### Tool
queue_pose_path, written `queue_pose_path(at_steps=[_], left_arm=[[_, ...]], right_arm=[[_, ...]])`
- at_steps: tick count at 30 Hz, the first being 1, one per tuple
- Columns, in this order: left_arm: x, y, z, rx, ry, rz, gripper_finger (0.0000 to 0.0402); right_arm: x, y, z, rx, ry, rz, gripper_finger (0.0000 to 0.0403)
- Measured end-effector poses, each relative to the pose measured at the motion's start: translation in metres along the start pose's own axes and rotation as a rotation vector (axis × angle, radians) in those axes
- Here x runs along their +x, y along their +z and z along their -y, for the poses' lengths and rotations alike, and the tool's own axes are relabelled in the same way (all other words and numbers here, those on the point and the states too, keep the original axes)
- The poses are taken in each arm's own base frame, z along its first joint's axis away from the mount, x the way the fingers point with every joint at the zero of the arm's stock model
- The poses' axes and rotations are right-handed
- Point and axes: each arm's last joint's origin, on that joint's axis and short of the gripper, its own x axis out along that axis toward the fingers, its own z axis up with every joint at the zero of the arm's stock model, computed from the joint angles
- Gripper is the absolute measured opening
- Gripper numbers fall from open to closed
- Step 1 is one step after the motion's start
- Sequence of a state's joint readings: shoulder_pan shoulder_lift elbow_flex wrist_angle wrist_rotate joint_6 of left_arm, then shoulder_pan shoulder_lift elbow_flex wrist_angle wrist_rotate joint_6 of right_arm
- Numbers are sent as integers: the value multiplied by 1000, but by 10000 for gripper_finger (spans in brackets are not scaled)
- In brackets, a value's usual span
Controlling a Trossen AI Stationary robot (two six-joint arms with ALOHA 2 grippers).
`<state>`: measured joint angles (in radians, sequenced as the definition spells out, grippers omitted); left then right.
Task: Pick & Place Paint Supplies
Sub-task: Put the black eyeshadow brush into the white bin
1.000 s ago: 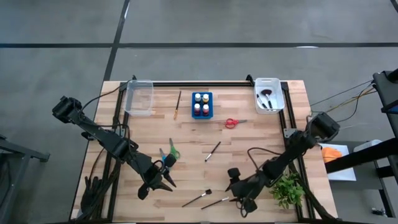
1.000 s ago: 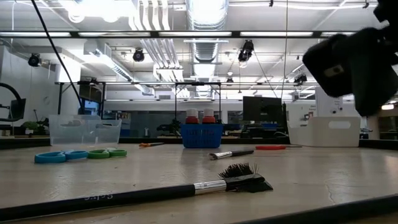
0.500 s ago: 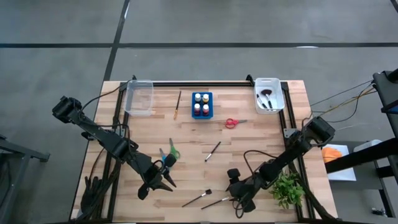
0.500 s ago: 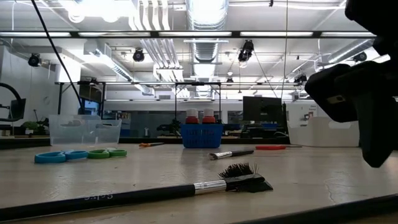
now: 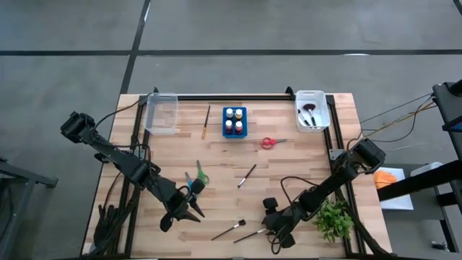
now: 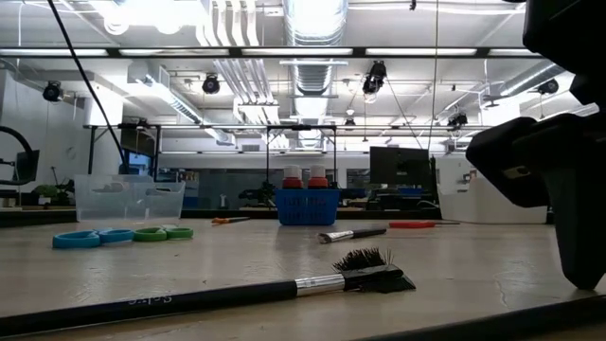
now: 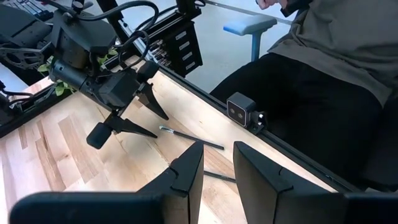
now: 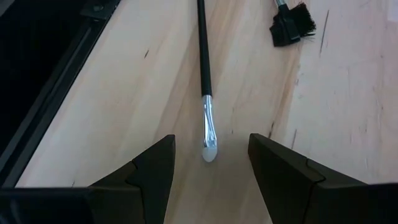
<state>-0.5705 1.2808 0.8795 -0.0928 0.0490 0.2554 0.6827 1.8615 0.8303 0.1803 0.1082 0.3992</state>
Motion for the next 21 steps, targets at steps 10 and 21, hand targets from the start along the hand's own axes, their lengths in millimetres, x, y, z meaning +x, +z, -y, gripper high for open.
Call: queue_pose_path(at_steps=[10, 21], left_arm=[[0, 0, 0, 0, 0, -1, 95], [0, 0, 0, -1, 0, -1, 95]], right_arm=[[0, -1, 0, 8, -3, -5, 176], [0, -3, 2, 9, -21, -19, 30]])
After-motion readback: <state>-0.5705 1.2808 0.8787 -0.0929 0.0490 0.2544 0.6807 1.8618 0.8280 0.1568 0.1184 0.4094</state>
